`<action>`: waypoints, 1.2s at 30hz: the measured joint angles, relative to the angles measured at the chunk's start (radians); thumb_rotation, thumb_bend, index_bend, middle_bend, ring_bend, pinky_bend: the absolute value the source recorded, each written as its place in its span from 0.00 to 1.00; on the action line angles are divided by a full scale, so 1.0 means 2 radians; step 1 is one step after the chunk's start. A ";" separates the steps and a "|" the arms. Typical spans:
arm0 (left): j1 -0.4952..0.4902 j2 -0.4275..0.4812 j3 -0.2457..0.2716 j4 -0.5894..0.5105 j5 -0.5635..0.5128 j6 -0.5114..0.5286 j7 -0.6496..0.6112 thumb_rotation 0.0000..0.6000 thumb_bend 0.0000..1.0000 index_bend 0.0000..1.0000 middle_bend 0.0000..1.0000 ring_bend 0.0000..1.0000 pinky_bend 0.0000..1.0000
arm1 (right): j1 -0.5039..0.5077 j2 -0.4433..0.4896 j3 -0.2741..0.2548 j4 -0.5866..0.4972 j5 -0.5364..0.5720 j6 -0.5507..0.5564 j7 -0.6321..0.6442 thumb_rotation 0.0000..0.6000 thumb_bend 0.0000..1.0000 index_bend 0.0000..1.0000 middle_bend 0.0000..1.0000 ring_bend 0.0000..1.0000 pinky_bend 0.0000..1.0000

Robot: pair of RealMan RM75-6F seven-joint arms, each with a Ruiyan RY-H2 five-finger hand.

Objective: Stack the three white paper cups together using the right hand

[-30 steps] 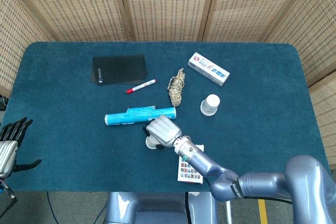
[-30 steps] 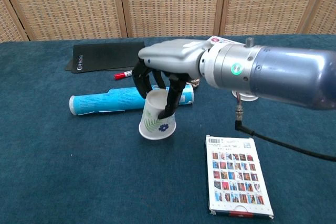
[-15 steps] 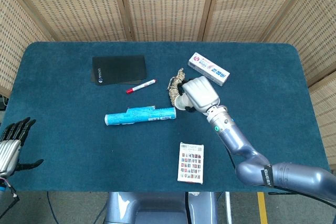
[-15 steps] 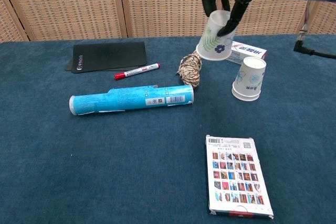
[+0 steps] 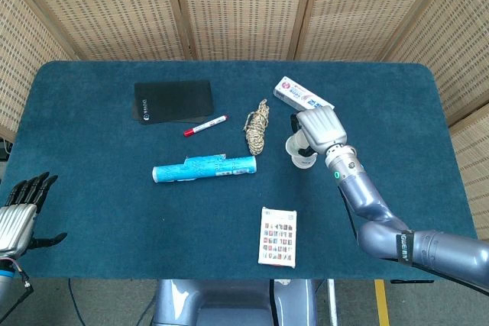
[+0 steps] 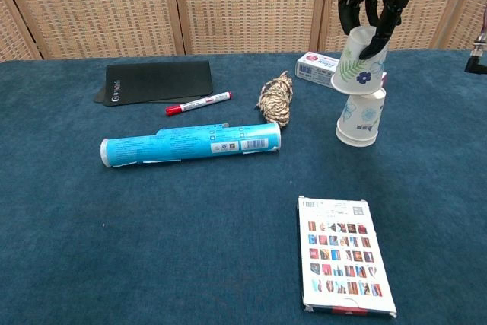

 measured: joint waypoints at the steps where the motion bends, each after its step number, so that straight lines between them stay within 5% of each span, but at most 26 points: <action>1: 0.000 0.000 0.000 0.000 0.000 0.000 0.000 1.00 0.00 0.00 0.00 0.00 0.00 | 0.002 0.000 -0.001 0.003 0.005 -0.001 0.000 1.00 0.43 0.55 0.59 0.54 0.64; 23: -0.001 0.000 0.001 -0.002 -0.001 0.000 0.001 1.00 0.00 0.00 0.00 0.00 0.00 | 0.013 -0.010 -0.024 0.036 0.022 -0.011 0.008 1.00 0.42 0.53 0.57 0.53 0.64; 26: -0.001 0.000 0.001 -0.001 0.000 0.001 0.001 1.00 0.00 0.00 0.00 0.00 0.00 | 0.014 -0.012 -0.028 0.040 0.025 -0.012 0.007 1.00 0.36 0.40 0.44 0.43 0.58; 30: 0.000 0.000 0.001 -0.001 -0.001 0.002 0.001 1.00 0.00 0.00 0.00 0.00 0.00 | 0.018 -0.009 -0.035 0.040 0.042 -0.032 0.004 1.00 0.18 0.15 0.14 0.17 0.24; 36: 0.000 -0.001 0.002 -0.001 -0.001 0.002 0.003 1.00 0.00 0.00 0.00 0.00 0.00 | 0.023 0.000 -0.042 0.032 0.044 -0.041 0.008 1.00 0.15 0.08 0.06 0.09 0.17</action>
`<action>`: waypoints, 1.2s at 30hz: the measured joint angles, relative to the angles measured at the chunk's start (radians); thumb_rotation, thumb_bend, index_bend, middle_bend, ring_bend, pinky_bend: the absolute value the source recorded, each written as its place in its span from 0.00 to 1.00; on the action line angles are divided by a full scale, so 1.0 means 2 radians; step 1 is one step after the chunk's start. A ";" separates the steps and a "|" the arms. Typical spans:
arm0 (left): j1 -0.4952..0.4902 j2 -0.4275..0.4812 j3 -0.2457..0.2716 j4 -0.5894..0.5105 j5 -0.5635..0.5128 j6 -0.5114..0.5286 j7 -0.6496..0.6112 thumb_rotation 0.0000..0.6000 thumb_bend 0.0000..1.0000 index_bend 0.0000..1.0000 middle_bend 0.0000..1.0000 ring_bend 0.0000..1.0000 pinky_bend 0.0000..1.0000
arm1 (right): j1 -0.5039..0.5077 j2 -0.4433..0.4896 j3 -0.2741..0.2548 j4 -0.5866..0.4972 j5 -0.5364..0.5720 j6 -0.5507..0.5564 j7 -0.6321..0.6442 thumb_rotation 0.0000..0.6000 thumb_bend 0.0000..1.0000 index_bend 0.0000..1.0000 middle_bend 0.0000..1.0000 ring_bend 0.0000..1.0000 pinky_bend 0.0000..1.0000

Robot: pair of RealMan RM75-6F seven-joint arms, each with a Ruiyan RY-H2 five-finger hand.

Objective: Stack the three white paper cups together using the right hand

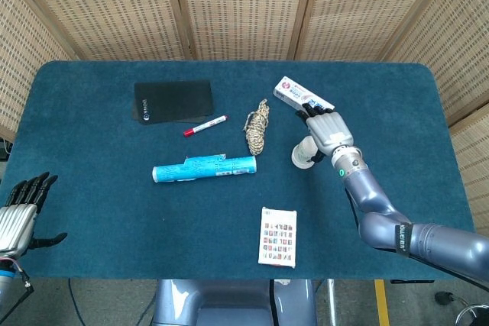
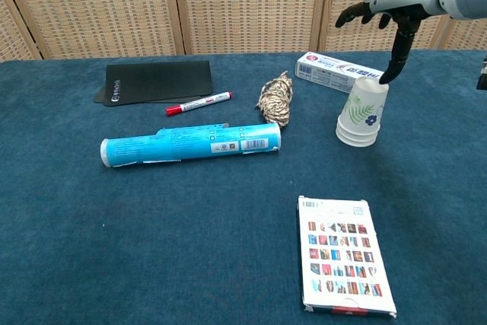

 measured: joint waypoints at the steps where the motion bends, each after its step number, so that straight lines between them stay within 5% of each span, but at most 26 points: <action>1: 0.000 0.000 0.000 0.000 0.000 0.000 0.000 1.00 0.00 0.00 0.00 0.00 0.00 | 0.000 0.002 0.000 -0.002 -0.002 0.001 0.002 1.00 0.15 0.08 0.05 0.09 0.17; 11: 0.005 0.000 -0.002 0.003 0.008 0.017 -0.007 1.00 0.00 0.00 0.00 0.00 0.00 | -0.038 0.021 -0.009 -0.024 -0.084 0.043 0.034 1.00 0.00 0.00 0.00 0.00 0.00; 17: 0.014 -0.009 -0.004 0.018 0.030 0.047 -0.021 1.00 0.00 0.00 0.00 0.00 0.00 | -0.116 0.025 -0.035 -0.021 -0.226 0.130 0.105 1.00 0.00 0.00 0.00 0.00 0.00; 24: 0.022 -0.018 -0.002 0.033 0.058 0.073 -0.025 1.00 0.00 0.00 0.00 0.00 0.00 | -0.246 0.033 -0.095 -0.007 -0.370 0.259 0.197 1.00 0.00 0.00 0.00 0.00 0.00; 36: 0.030 -0.014 0.009 0.042 0.088 0.088 -0.057 1.00 0.00 0.00 0.00 0.00 0.00 | -0.361 0.032 -0.134 -0.007 -0.452 0.360 0.232 1.00 0.00 0.00 0.00 0.00 0.00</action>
